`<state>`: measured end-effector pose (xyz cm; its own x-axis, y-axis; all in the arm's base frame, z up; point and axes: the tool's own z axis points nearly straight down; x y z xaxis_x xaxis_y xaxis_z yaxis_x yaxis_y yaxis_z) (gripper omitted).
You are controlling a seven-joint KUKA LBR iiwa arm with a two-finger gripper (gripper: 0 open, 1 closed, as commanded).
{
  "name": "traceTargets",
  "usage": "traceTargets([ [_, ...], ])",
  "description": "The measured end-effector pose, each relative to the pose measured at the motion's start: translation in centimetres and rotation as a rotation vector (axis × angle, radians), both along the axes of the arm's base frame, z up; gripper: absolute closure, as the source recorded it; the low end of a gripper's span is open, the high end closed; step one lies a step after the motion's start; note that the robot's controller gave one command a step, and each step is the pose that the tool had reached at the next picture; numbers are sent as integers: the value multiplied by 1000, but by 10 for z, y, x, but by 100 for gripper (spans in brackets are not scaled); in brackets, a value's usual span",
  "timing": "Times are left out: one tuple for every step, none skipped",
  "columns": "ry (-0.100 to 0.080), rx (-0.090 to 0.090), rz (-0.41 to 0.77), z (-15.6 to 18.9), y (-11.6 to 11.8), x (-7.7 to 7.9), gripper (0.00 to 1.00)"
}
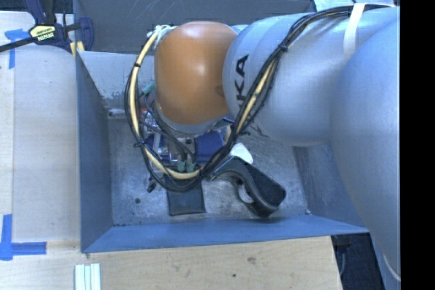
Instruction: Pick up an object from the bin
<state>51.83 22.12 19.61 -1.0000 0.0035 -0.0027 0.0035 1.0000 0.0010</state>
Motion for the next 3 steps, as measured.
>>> traceTargets([
  [-9, 2, 176, -126, -46, 94, 0],
  [-8, 3, 176, -123, -44, 93, 100],
  [-11, -1, 330, 33, -77, 83, 100],
])
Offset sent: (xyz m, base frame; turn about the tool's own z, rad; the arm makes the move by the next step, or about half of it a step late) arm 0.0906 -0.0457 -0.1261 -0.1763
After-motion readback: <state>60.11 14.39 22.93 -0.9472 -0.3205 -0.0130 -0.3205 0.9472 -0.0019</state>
